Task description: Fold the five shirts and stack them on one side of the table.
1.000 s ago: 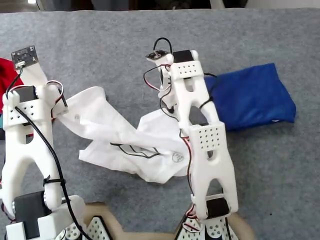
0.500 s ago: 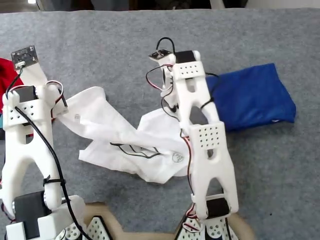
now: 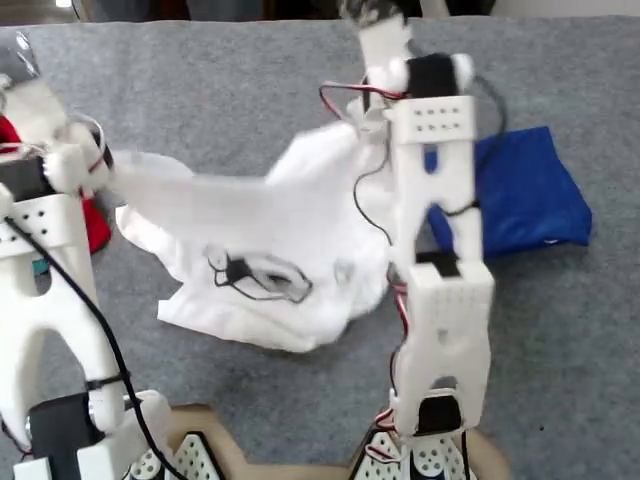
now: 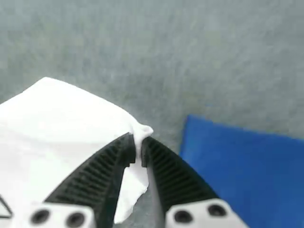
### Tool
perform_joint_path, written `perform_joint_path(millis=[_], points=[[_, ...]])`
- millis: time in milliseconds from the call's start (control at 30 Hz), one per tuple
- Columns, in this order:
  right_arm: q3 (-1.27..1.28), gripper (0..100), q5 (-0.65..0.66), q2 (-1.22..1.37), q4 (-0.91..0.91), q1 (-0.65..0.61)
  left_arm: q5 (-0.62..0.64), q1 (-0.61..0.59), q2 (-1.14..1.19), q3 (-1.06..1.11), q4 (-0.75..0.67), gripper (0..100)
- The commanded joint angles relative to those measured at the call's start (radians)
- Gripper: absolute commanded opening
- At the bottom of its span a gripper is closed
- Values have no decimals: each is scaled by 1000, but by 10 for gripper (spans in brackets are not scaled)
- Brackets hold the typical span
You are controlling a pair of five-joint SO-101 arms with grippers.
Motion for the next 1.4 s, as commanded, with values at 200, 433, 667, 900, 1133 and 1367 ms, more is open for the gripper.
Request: perform_joint_path(millis=[200, 433, 667, 900, 1133, 1367], points=[[-45, 13, -12, -567, -222, 84, -2, -4, -46, -506, 3, 29], [-45, 13, -12, -782, -377, 112, -31, -5, -48, -754, 63, 29], [-38, 13, -12, -932, -465, 107, -120, -15, -48, -1055, 362, 29], [-39, 13, -12, -989, -471, 107, -149, -15, -46, -1213, 542, 29], [-36, 14, -6, -1116, -439, 114, -144, -15, -152, -1144, 554, 29], [-35, 14, -3, -1152, -431, 115, -150, -15, -520, -650, 549, 29]])
